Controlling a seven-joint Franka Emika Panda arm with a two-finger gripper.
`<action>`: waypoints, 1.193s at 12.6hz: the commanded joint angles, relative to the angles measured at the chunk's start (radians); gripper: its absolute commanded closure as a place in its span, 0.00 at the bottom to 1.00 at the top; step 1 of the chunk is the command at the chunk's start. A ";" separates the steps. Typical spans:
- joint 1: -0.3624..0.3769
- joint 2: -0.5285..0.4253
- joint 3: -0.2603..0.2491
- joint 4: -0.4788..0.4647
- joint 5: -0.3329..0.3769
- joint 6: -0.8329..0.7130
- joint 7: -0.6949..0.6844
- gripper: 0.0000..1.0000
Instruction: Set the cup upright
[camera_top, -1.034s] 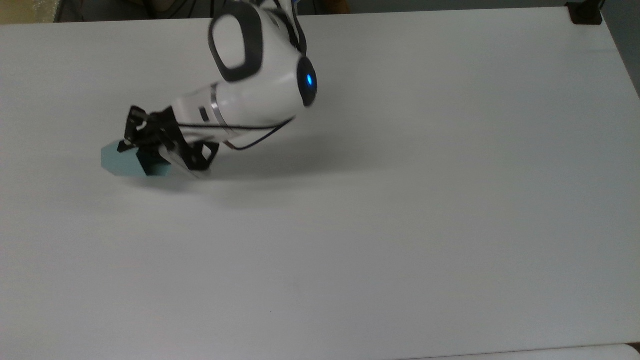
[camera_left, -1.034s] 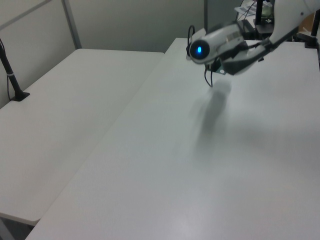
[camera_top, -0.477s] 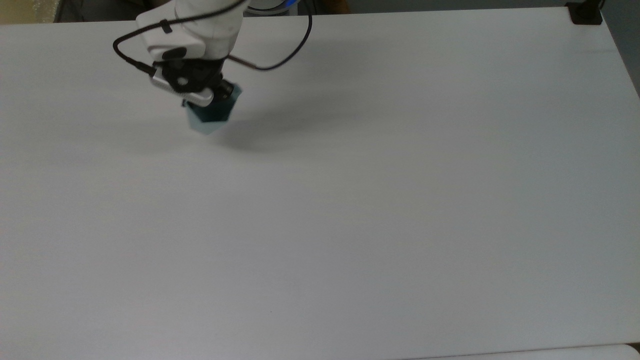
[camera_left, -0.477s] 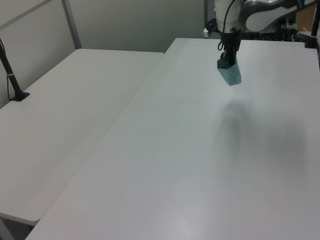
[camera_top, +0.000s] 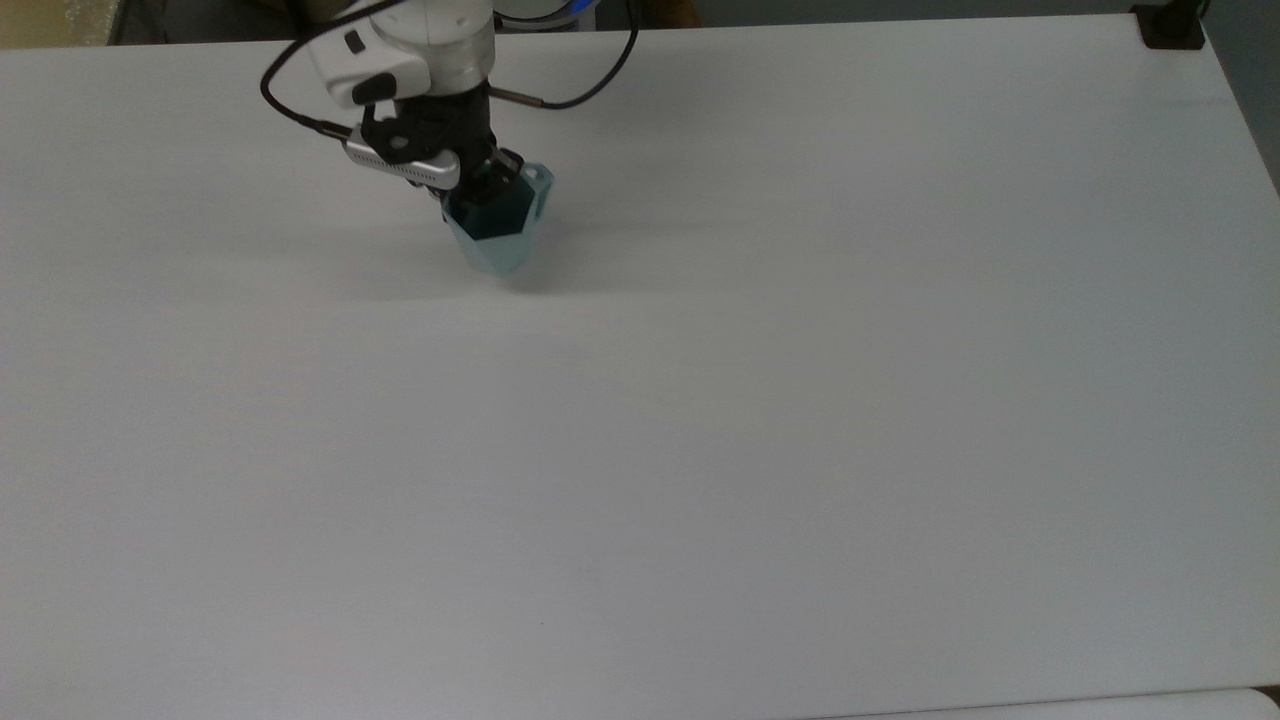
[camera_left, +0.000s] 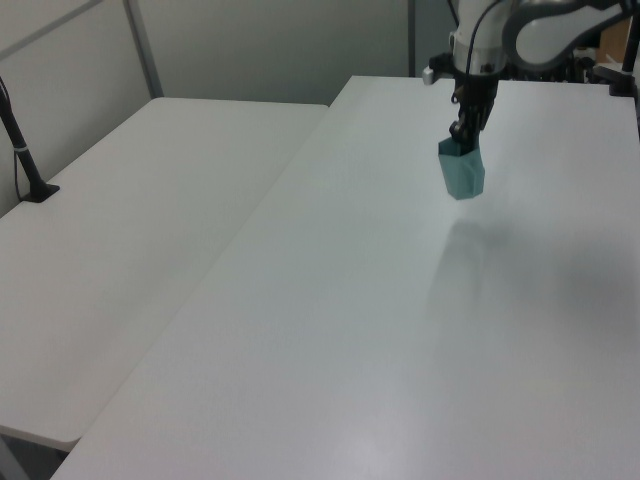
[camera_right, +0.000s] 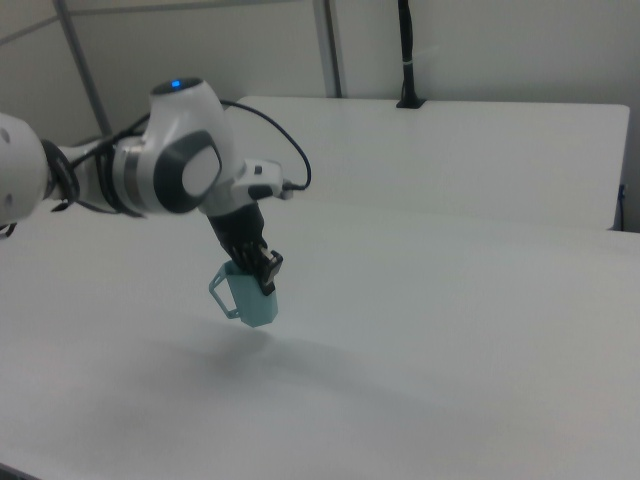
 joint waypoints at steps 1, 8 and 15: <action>-0.016 -0.022 -0.005 -0.106 0.106 0.176 0.003 1.00; -0.019 0.049 -0.008 -0.116 0.117 0.235 0.002 1.00; -0.022 0.030 -0.008 -0.090 0.116 0.106 -0.009 0.00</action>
